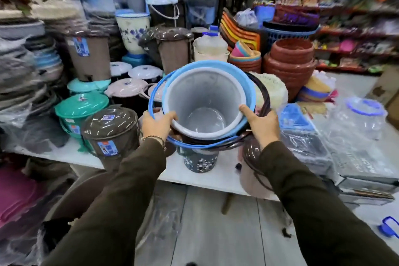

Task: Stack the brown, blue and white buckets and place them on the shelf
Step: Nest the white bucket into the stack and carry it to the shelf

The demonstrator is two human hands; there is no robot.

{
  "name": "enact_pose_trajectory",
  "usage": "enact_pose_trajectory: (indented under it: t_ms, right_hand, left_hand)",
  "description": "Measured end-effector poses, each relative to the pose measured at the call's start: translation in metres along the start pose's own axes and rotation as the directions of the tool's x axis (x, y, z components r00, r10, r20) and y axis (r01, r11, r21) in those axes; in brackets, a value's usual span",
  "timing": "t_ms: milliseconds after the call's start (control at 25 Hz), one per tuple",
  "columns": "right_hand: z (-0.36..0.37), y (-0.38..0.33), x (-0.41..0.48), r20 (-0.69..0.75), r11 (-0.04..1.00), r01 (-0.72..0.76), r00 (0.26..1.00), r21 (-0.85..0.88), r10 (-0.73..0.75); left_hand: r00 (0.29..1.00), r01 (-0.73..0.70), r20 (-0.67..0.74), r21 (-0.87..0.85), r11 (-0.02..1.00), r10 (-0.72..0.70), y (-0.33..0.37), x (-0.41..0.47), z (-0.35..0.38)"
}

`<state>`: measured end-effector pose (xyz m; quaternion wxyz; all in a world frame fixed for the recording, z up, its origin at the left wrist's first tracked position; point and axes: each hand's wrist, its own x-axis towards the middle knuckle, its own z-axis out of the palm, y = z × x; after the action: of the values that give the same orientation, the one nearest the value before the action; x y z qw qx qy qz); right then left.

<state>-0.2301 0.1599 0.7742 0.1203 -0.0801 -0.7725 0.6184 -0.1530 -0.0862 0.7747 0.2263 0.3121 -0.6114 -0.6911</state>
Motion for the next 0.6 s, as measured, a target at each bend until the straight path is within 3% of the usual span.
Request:
enact_pose_trajectory:
  t_ms: [240,480,600]
  right_hand:
    - [0.084,0.023,0.109,0.04,0.984,-0.155,0.987,-0.087,0.159]
    - [0.141,0.113,0.147,-0.009,0.909,-0.366,0.928,-0.197,0.372]
    - [0.149,0.142,0.155,-0.035,0.867,-0.416,0.905,-0.273,0.423]
  left_hand:
    - [0.998,0.056,0.006,0.11,0.992,-0.057,-0.001,0.124,0.061]
    - [0.934,0.339,0.059,0.169,0.925,-0.353,-0.091,0.216,0.087]
    - [0.9,0.39,0.087,0.28,0.877,-0.427,-0.129,0.235,0.096]
